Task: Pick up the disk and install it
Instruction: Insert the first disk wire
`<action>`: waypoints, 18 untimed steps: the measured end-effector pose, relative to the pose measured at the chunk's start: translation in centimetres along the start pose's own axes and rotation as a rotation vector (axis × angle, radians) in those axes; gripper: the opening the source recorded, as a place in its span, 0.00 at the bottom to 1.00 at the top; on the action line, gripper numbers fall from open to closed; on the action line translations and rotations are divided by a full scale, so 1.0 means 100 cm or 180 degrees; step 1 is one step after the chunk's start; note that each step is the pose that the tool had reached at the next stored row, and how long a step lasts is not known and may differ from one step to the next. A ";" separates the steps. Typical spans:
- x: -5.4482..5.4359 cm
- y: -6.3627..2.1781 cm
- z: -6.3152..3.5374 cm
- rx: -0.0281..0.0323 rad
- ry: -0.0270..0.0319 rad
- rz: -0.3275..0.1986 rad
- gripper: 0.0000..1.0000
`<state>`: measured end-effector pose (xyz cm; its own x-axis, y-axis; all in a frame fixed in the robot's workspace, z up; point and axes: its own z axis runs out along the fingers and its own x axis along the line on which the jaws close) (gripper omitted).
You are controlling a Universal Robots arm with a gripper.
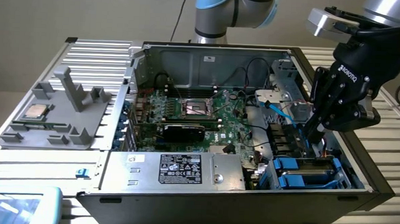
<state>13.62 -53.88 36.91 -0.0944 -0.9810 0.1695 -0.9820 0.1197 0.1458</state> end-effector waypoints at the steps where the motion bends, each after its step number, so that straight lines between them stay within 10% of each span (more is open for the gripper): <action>1: 0.000 0.0000 0.0000 0.0000 -0.0001 0.0000 0.16; 18: 0.001 0.0038 0.0007 0.0032 -0.0007 0.0005 0.16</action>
<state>13.23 -53.90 36.91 -0.0961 -0.9812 0.1675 -0.9835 0.1195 0.1358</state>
